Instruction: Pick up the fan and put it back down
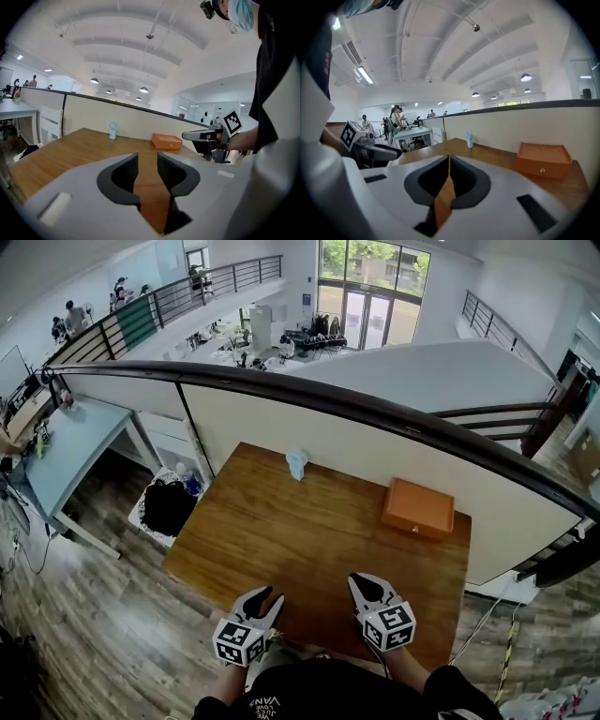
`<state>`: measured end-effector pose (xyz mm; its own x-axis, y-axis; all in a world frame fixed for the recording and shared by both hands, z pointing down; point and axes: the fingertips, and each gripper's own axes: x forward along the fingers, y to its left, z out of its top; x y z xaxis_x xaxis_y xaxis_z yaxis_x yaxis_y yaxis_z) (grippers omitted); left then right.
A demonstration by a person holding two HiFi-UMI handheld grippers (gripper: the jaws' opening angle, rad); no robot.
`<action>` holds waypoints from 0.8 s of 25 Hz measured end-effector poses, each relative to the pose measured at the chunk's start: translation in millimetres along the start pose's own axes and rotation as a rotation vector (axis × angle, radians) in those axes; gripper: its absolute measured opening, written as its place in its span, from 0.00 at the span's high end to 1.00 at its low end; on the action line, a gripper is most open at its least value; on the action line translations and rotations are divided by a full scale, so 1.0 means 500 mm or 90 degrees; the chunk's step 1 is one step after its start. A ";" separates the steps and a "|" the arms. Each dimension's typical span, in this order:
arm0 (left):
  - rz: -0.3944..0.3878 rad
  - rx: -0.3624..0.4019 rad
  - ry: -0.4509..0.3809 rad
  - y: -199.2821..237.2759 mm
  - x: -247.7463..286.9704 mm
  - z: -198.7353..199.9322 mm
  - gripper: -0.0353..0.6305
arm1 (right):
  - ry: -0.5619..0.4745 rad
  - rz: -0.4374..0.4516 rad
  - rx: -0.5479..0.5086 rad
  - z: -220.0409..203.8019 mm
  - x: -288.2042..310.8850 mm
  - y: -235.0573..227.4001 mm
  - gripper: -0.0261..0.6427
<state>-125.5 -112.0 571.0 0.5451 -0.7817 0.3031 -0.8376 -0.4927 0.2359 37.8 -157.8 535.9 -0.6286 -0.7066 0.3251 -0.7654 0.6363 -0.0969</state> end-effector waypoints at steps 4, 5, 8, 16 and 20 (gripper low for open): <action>0.010 0.006 0.004 -0.036 -0.016 -0.026 0.81 | 0.012 0.014 -0.001 -0.029 -0.038 0.013 0.94; 0.012 0.009 0.003 -0.044 -0.019 -0.029 0.83 | 0.015 0.017 -0.001 -0.036 -0.045 0.017 0.94; 0.018 0.019 0.011 -0.064 -0.029 -0.045 0.88 | 0.024 0.029 -0.003 -0.056 -0.061 0.027 0.94; 0.042 0.030 0.033 -0.083 -0.064 -0.094 0.93 | 0.052 0.060 -0.017 -0.099 -0.084 0.063 0.94; 0.047 0.029 0.037 -0.091 -0.071 -0.101 0.93 | 0.064 0.074 -0.025 -0.109 -0.087 0.073 0.94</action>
<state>-105.1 -42.8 596.0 0.4824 -0.7932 0.3717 -0.8753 -0.4531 0.1691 44.7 -86.7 569.4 -0.6935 -0.5944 0.4071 -0.6815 0.7244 -0.1033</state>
